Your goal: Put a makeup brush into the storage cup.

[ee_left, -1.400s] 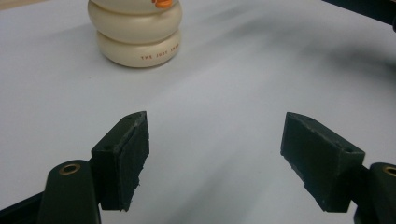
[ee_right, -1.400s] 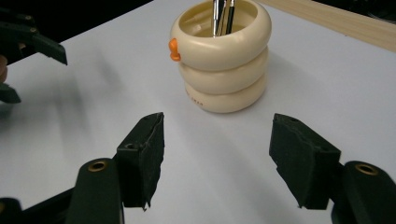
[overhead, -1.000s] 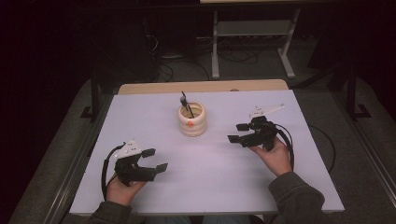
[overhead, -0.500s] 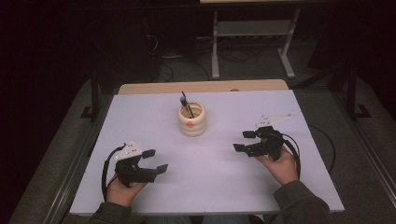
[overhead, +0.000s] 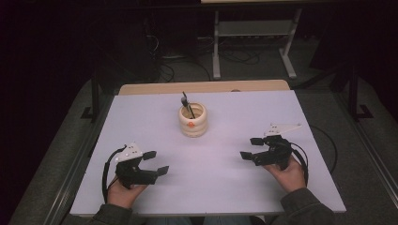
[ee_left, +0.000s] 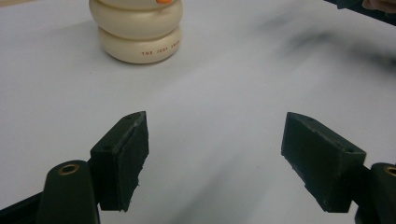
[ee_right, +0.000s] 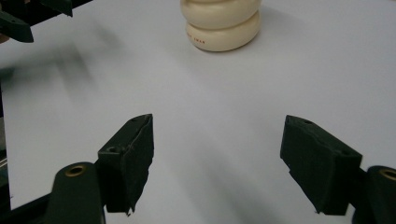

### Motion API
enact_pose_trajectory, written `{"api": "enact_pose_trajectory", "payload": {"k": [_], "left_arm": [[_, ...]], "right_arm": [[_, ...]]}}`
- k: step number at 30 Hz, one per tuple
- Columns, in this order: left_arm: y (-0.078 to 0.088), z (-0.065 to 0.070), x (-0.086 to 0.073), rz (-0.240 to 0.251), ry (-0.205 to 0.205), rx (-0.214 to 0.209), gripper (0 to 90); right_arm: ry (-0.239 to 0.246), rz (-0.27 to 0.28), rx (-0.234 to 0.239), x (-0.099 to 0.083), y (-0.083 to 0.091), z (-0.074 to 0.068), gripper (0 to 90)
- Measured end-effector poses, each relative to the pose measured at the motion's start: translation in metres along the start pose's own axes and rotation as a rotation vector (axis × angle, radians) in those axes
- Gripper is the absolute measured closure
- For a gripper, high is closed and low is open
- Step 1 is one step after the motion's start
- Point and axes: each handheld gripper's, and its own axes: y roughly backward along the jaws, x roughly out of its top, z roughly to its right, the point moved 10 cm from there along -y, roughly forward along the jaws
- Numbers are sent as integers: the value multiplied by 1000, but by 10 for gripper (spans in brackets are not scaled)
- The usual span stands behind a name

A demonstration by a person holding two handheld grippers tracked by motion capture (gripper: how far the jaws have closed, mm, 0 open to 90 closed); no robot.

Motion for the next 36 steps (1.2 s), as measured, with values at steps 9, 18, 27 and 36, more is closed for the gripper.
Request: {"api": "enact_pose_trajectory", "payload": {"k": [9, 18, 27, 36], "left_arm": [[-1, 2, -3, 4, 9, -13, 221], [-1, 6, -5, 1, 10, -28, 217], [0, 6, -11, -6, 11, -29, 217], [1, 7, -15, -6, 23, -28, 218]], "right_arm": [[-8, 4, 2, -9, 3, -2, 224], [-24, 27, -1, -16, 7, -2, 221], [-44, 27, -8, -27, 11, -1, 214], [-38, 27, -10, -32, 11, -4, 200]]}}
